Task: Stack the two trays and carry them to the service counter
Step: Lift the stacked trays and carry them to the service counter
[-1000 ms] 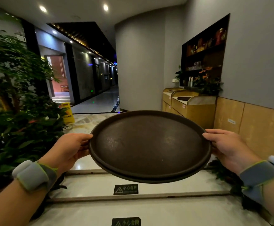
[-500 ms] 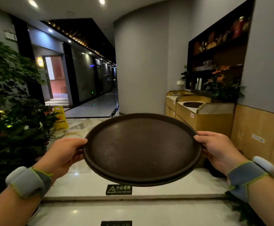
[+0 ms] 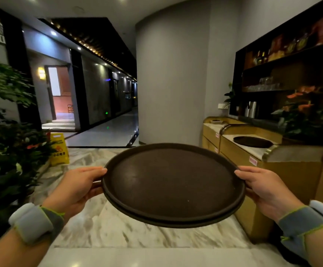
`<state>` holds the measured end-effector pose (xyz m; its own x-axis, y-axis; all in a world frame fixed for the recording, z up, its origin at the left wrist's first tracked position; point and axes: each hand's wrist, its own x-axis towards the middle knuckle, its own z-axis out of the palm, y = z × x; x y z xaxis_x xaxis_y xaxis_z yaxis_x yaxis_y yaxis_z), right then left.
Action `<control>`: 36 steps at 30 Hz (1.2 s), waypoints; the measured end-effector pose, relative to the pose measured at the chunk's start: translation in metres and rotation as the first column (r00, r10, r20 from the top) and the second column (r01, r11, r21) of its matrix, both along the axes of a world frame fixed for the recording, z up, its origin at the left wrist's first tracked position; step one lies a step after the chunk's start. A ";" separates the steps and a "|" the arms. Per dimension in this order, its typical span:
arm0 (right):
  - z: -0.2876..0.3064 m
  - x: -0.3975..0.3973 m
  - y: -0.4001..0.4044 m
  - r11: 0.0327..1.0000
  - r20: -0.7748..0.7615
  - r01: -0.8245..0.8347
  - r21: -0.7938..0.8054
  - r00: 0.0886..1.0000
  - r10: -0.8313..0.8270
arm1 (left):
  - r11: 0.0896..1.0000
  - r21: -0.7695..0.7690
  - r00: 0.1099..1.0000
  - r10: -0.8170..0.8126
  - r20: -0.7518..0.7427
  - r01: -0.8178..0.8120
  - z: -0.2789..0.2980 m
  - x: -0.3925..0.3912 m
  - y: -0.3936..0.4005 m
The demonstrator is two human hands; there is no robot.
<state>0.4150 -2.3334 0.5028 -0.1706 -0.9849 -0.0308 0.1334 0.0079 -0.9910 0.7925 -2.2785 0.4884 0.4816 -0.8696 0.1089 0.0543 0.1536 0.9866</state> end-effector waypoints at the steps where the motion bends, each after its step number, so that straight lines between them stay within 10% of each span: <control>1: 0.005 0.007 -0.022 1.000 0.004 -0.004 -0.001 1.000 0.004 | 1.000 0.005 1.000 -0.015 0.008 0.015 0.008 0.009 -0.023; 36: 0.160 0.094 -0.659 0.998 0.026 -0.008 -0.058 1.000 0.010 | 0.999 0.038 1.000 0.019 0.006 -0.019 0.176 0.086 -0.636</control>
